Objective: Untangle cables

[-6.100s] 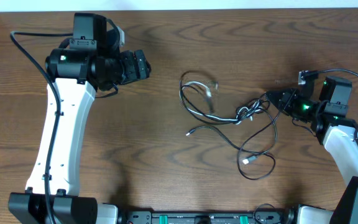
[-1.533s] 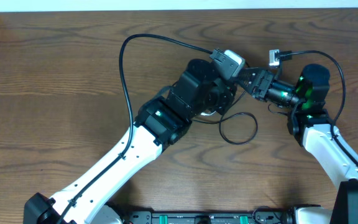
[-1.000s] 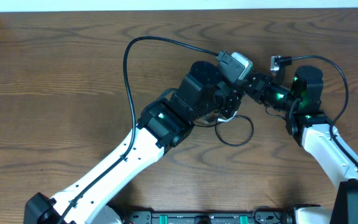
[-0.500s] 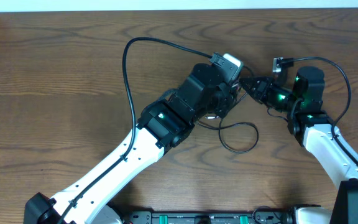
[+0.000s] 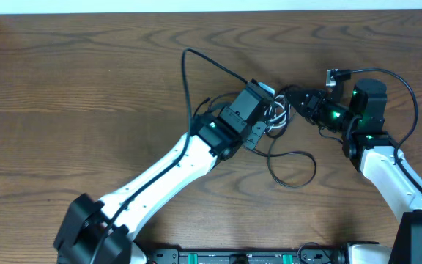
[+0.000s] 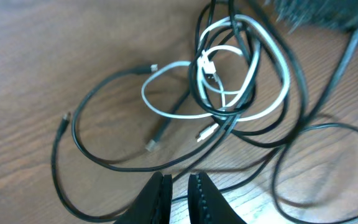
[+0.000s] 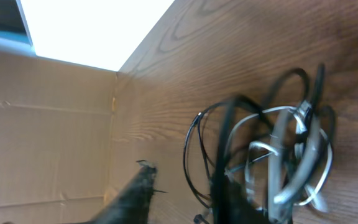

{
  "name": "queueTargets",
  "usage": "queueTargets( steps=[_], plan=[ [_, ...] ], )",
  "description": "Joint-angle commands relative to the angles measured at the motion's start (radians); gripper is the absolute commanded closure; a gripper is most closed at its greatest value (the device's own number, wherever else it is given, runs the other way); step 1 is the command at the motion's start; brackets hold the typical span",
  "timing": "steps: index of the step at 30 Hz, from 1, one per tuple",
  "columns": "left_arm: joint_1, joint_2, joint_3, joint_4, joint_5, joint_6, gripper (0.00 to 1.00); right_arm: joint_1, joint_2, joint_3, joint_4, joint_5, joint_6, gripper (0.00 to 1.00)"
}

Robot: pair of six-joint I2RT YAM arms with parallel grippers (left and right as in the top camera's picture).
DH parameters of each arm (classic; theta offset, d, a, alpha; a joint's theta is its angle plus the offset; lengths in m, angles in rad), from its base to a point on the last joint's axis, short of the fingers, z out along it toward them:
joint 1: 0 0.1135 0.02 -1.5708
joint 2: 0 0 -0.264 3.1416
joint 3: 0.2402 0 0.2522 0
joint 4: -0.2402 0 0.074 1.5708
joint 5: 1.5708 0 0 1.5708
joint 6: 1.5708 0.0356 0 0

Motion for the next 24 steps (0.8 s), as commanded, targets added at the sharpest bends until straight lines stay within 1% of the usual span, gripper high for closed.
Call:
queueTargets(
  steps=[1, 4, 6, 7, 9, 12, 14, 16, 20, 22, 24],
  plan=[
    [-0.001, 0.019, -0.001, 0.003, 0.029, -0.01, 0.85, -0.005, 0.0, 0.003, -0.002, -0.006, -0.035, 0.51],
    [-0.001, 0.02, -0.001, 0.014, 0.078, -0.01, 0.85, -0.005, 0.0, 0.003, -0.002, -0.006, -0.035, 0.53],
    [-0.001, 0.021, -0.001, 0.018, 0.085, -0.009, 0.85, -0.005, 0.0, 0.003, -0.002, 0.004, -0.037, 0.41],
    [-0.001, 0.021, -0.002, 0.016, 0.086, -0.01, 0.85, -0.005, 0.0, 0.003, -0.006, 0.005, -0.063, 0.32],
    [-0.001, 0.021, -0.002, 0.016, 0.095, -0.01, 0.85, -0.005, 0.0, 0.003, -0.036, 0.018, -0.146, 0.19],
    [-0.001, 0.021, -0.002, 0.018, 0.095, -0.021, 0.85, -0.005, 0.0, 0.003, -0.118, 0.111, -0.245, 0.07],
    [-0.001, 0.021, -0.002, 0.018, 0.095, -0.028, 0.85, -0.005, 0.0, 0.003, -0.224, 0.239, -0.313, 0.01],
    [-0.001, 0.021, -0.002, 0.026, 0.095, -0.028, 0.85, -0.005, 0.0, 0.003, -0.287, 0.293, -0.392, 0.01],
    [-0.001, 0.021, -0.002, 0.045, 0.095, -0.047, 0.85, -0.005, 0.0, 0.003, -0.379, 0.294, -0.59, 0.01],
    [-0.001, 0.021, -0.002, 0.045, 0.095, -0.047, 0.85, -0.004, 0.0, 0.003, -0.402, 0.298, -0.634, 0.01],
    [-0.001, 0.021, -0.002, 0.045, 0.095, -0.047, 0.85, -0.003, 0.0, 0.003, -0.437, 0.355, -0.667, 0.01]
  ],
)
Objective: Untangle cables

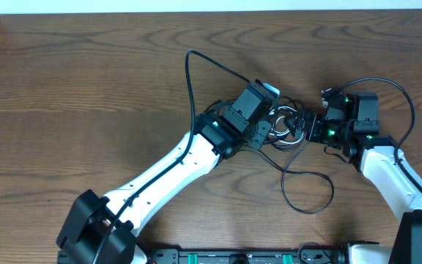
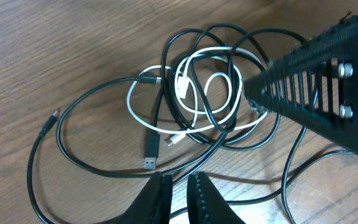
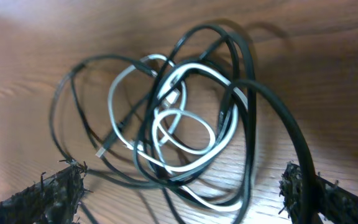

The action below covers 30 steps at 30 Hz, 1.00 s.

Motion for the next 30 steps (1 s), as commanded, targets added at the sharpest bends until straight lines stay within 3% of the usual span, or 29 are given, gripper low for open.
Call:
queueTargets(
  steps=[1, 4, 9, 12, 16, 21, 24, 27, 30],
  plan=[
    [-0.001, -0.002, -0.002, -0.001, 0.0, -0.016, 0.85, -0.003, -0.001, 0.003, -0.047, 0.137, -0.128, 0.01],
    [-0.001, -0.002, -0.002, -0.001, 0.0, -0.016, 0.85, -0.003, -0.001, 0.003, -0.124, 0.465, 0.037, 0.01],
    [-0.001, -0.002, -0.002, 0.003, 0.0, -0.019, 0.85, -0.004, -0.004, 0.011, -0.133, 0.528, 0.1, 0.01],
    [-0.001, -0.002, -0.002, 0.003, -0.003, -0.019, 0.85, -0.004, -0.025, 0.03, -0.137, 0.476, 0.099, 0.01],
    [0.003, -0.002, -0.002, 0.007, -0.01, -0.029, 0.88, -0.002, -0.126, 0.052, -0.126, 0.267, 0.023, 0.01],
    [0.084, -0.002, -0.002, 0.017, -0.01, -0.215, 0.9, 0.004, -0.282, 0.052, -0.122, 0.099, -0.077, 0.04],
    [0.153, -0.002, -0.002, 0.002, -0.002, -0.298, 0.7, 0.037, -0.324, 0.052, -0.121, 0.063, -0.132, 0.01],
    [0.196, -0.002, -0.002, -0.013, 0.028, -0.311, 0.7, 0.078, -0.301, 0.051, -0.116, 0.112, -0.167, 0.01],
    [0.214, -0.002, -0.002, -0.027, 0.023, -0.31, 0.6, 0.105, -0.257, 0.051, -0.098, 0.148, -0.168, 0.01]
  ],
)
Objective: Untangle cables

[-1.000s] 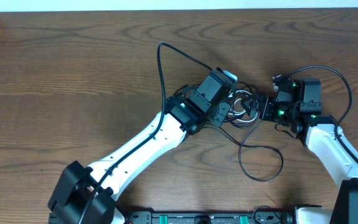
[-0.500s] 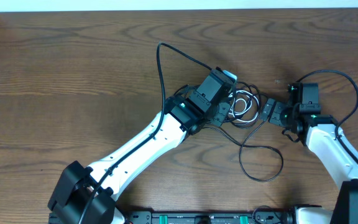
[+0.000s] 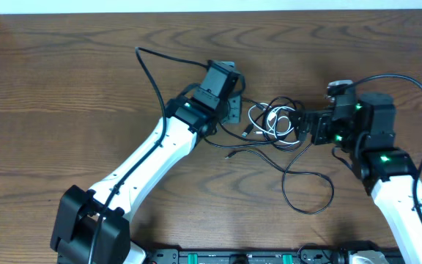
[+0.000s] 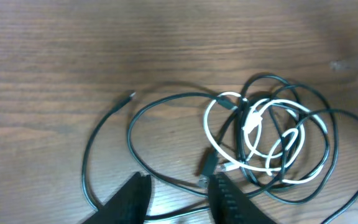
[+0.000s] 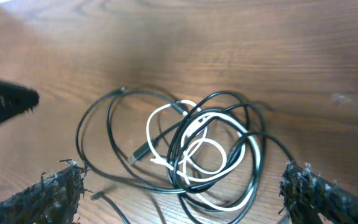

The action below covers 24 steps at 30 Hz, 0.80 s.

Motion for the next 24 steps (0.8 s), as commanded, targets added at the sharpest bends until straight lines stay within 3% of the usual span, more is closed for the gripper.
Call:
queueTargets(
  steps=[1, 14, 20, 24],
  plan=[
    [0.021, -0.002, -0.002, -0.011, 0.015, -0.036, 0.58, 0.039, 0.071, 0.013, 0.031, 0.026, -0.046, 0.02],
    [0.068, -0.002, -0.002, -0.031, 0.019, -0.043, 0.57, 0.165, 0.476, 0.013, 0.226, 0.037, -0.143, 0.02],
    [0.068, -0.002, -0.002, -0.031, 0.019, -0.043, 0.57, 0.165, 0.563, 0.013, 0.255, 0.044, -0.143, 0.21],
    [0.068, -0.002, -0.002, -0.032, 0.019, -0.043, 0.57, 0.17, 0.597, 0.013, 0.283, 0.044, -0.143, 0.42]
  ],
)
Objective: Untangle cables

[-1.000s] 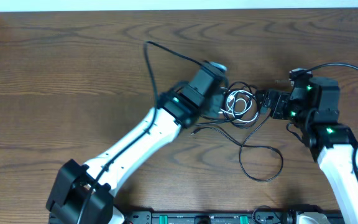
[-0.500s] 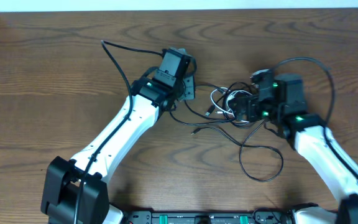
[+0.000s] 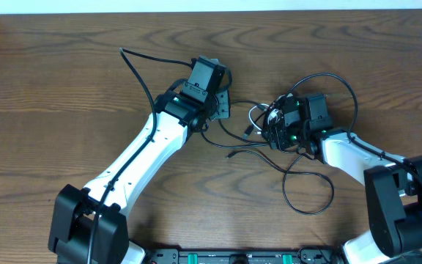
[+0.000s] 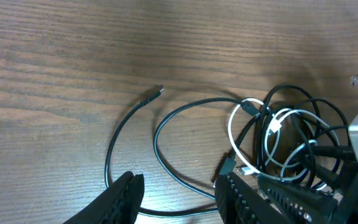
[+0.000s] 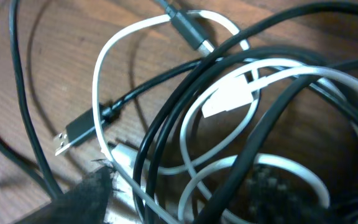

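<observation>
A knot of black and white cables [image 3: 264, 117] lies on the wooden table [image 3: 64, 81]. Up close, white loops [image 5: 229, 93] cross thick black strands [image 5: 166, 124], and a black plug [image 5: 79, 129] points left. My right gripper [image 3: 275, 132] is down in the knot, its jaws open with several strands between them [image 5: 179, 199]. Open and holding nothing, my left gripper [image 3: 220, 108] stands just left of the knot [image 4: 284, 143]. Between its fingers [image 4: 178, 200] runs a black cable [image 4: 160, 134] lying on the table.
One black cable ends in a small plug [image 4: 154, 93] left of the knot. A loose black loop [image 3: 310, 192] trails toward the table's front. A plug end [image 3: 230, 155] lies below the left gripper. The arms' own black leads arc above each wrist.
My right gripper was open a little to the right of the knot; now it is down in the knot with strands between its fingers. The left gripper shifted slightly left and is open wider.
My left gripper was shut right over the knot, with the right gripper close beside it. Then the knot lay between both grippers, the right one open. Later both stood back and open. Now the right one is in the knot.
</observation>
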{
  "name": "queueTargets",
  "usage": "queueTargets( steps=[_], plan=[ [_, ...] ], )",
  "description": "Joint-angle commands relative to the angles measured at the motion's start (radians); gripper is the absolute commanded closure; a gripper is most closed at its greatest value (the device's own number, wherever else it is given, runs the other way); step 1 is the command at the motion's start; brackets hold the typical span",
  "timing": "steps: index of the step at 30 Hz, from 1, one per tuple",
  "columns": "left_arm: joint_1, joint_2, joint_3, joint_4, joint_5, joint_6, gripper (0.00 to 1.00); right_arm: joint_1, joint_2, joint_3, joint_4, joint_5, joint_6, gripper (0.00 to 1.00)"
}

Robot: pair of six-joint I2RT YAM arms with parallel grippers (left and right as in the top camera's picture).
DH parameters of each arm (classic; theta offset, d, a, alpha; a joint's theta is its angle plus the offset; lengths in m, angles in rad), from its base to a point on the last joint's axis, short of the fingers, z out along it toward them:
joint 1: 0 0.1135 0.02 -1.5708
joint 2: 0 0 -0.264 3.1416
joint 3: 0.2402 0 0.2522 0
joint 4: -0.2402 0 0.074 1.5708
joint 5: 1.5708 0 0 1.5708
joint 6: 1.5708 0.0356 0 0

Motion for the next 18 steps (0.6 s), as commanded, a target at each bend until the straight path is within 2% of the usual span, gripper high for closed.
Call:
queueTargets(
  steps=[1, 3, 5, 9, 12, 18],
  plan=[
    [0.002, -0.002, -0.002, -0.001, -0.002, -0.01, 0.57, 0.006, 0.039, 0.011, 0.009, 0.0, -0.006, 0.53],
    [0.002, -0.002, -0.002, -0.002, -0.002, -0.01, 0.57, 0.006, 0.04, 0.011, 0.009, 0.0, -0.006, 0.71],
    [0.002, -0.002, -0.002, -0.002, -0.002, -0.01, 0.57, 0.006, 0.04, 0.011, 0.015, 0.0, -0.006, 0.99],
    [0.001, -0.002, -0.002, -0.003, -0.001, -0.01, 0.57, 0.005, 0.035, 0.011, 0.043, -0.001, 0.02, 0.99],
    [0.002, -0.002, -0.002, -0.013, 0.078, -0.007, 0.57, -0.004, -0.013, 0.012, 0.076, -0.038, 0.069, 0.99],
    [0.002, -0.002, -0.002, -0.011, 0.25, 0.119, 0.57, -0.056, -0.27, 0.012, 0.107, -0.158, 0.247, 0.99]
  ],
)
